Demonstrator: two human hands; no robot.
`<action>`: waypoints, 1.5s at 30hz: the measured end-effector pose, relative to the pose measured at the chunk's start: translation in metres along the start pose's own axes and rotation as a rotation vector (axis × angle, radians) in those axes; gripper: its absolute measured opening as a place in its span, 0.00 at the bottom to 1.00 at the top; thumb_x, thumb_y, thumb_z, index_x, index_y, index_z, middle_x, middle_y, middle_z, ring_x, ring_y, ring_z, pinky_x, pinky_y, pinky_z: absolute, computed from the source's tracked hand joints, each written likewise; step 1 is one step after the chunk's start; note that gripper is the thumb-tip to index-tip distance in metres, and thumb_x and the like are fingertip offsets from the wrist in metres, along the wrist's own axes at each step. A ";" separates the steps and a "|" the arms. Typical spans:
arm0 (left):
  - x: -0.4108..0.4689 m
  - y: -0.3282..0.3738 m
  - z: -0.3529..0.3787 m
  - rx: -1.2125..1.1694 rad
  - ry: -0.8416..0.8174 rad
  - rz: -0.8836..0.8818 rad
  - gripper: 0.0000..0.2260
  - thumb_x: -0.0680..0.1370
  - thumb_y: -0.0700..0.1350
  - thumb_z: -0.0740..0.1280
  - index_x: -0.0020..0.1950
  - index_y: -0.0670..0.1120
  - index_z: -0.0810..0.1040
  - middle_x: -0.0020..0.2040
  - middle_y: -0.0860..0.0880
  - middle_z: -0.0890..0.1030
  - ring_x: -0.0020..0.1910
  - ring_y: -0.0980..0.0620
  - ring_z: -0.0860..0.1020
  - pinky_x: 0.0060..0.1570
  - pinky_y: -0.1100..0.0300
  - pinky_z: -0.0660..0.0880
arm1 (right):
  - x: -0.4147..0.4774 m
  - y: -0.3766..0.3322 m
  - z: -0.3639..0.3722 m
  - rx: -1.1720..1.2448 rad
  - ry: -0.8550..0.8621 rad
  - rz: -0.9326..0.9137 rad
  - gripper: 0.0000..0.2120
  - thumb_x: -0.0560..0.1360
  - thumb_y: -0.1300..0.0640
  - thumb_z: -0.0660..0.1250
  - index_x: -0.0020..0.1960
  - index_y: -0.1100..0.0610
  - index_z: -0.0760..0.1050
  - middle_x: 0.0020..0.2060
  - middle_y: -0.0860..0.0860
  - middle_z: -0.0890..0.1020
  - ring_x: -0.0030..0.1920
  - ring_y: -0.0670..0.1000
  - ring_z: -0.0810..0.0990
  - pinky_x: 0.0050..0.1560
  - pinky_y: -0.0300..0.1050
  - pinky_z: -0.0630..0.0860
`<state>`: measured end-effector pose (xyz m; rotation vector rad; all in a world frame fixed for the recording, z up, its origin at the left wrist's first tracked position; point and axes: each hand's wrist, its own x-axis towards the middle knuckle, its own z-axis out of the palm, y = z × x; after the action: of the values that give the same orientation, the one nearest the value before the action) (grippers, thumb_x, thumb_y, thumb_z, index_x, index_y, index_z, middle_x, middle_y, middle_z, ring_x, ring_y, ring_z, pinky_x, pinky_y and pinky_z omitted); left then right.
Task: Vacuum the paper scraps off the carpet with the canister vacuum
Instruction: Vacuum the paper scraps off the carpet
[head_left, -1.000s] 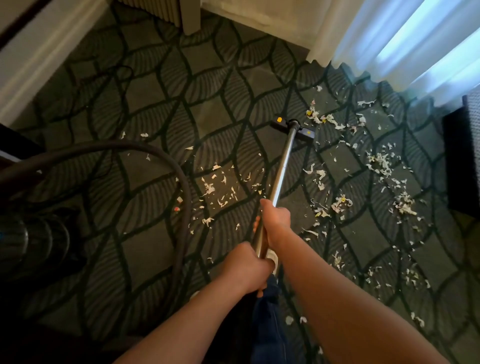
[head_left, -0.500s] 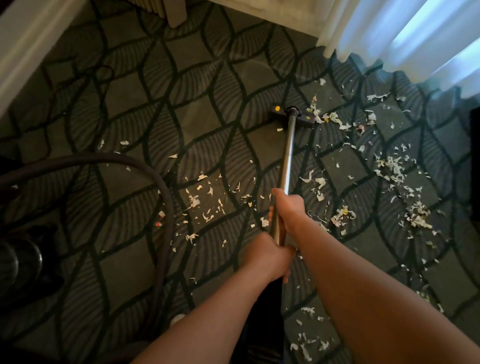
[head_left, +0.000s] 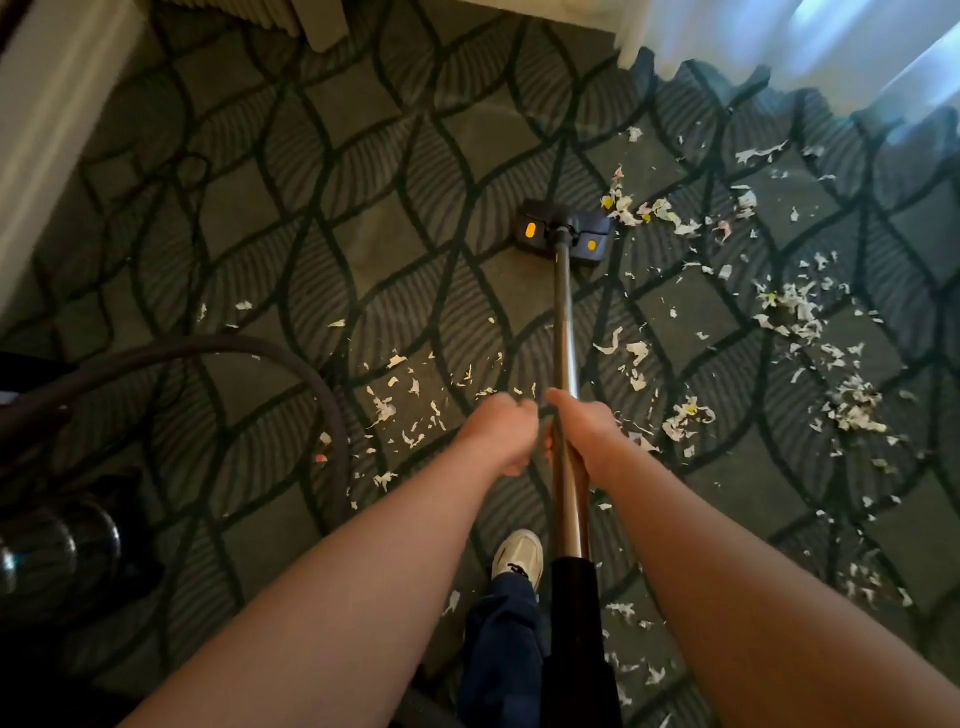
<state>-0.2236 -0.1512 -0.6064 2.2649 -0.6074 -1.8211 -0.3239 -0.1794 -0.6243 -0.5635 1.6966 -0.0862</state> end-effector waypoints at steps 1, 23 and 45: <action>0.007 0.008 0.005 0.034 0.019 0.021 0.16 0.81 0.49 0.56 0.59 0.40 0.75 0.53 0.39 0.81 0.51 0.39 0.82 0.51 0.46 0.81 | -0.002 0.001 -0.003 -0.002 -0.007 0.004 0.18 0.80 0.48 0.65 0.53 0.65 0.76 0.30 0.56 0.78 0.25 0.52 0.76 0.25 0.41 0.76; 0.013 0.152 0.077 0.213 -0.007 0.138 0.20 0.79 0.46 0.64 0.67 0.37 0.72 0.61 0.40 0.79 0.57 0.41 0.79 0.50 0.56 0.73 | -0.058 -0.044 -0.096 0.188 -0.097 -0.070 0.08 0.78 0.58 0.65 0.46 0.63 0.73 0.29 0.54 0.75 0.24 0.49 0.72 0.23 0.40 0.72; 0.202 0.368 0.040 0.214 -0.101 0.316 0.21 0.78 0.47 0.66 0.68 0.39 0.71 0.58 0.41 0.80 0.53 0.45 0.80 0.52 0.52 0.79 | 0.133 -0.258 -0.118 0.364 0.042 -0.135 0.10 0.76 0.56 0.68 0.49 0.63 0.76 0.27 0.54 0.75 0.18 0.48 0.73 0.21 0.37 0.71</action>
<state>-0.3025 -0.5622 -0.6570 2.0578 -1.1557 -1.7907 -0.3668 -0.4901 -0.6253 -0.4024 1.6317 -0.4967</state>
